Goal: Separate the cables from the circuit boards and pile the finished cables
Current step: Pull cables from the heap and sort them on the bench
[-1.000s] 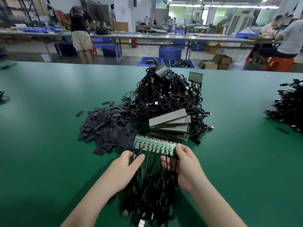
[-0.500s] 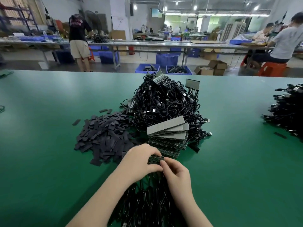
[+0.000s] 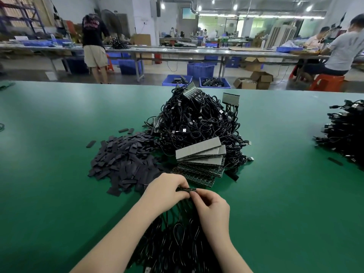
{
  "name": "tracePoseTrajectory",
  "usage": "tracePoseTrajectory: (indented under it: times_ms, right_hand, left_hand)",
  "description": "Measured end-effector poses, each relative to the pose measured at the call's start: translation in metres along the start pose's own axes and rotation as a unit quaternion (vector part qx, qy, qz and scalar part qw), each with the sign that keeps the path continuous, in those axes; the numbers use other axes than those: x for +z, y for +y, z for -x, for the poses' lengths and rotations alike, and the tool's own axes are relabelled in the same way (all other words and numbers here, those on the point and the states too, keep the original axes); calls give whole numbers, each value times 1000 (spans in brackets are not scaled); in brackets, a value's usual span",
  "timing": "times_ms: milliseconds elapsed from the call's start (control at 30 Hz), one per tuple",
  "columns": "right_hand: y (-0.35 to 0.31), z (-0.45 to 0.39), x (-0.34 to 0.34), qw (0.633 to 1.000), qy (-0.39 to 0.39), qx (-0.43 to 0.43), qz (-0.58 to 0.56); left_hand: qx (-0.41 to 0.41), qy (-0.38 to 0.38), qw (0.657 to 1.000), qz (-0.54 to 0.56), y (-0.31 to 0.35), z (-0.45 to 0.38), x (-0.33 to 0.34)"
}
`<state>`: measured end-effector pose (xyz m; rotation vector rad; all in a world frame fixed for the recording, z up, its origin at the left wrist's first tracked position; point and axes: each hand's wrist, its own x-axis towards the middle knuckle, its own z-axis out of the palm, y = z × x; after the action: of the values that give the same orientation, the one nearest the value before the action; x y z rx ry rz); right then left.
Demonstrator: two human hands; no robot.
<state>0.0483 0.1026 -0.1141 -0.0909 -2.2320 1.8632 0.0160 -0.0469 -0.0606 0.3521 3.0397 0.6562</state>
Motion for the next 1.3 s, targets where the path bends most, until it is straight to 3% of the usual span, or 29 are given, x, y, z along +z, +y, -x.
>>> tracePoseTrajectory:
  times_ms: [267, 600, 867, 1033, 1167, 1300]
  right_hand:
    - [0, -17, -9, 998, -24, 4, 50]
    - [-1, -23, -11, 993, -51, 0, 108]
    - [-1, -14, -7, 992, -14, -25, 125]
    - [-1, -13, -9, 993, -19, -16, 114]
    - [3, -13, -13, 998, 22, -5, 57]
    - [4, -13, -14, 999, 35, 7, -10]
  left_hand:
    - [-16, 67, 998, 5, 3, -1, 20]
    - [2, 46, 999, -17, 3, -4, 18]
    - [-15, 82, 996, -19, 11, 0, 22]
    - [-16, 82, 996, -27, 13, 1, 23]
    - [-23, 70, 996, -41, 8, 6, 11]
    - [-43, 62, 997, 16, -16, 28, -30]
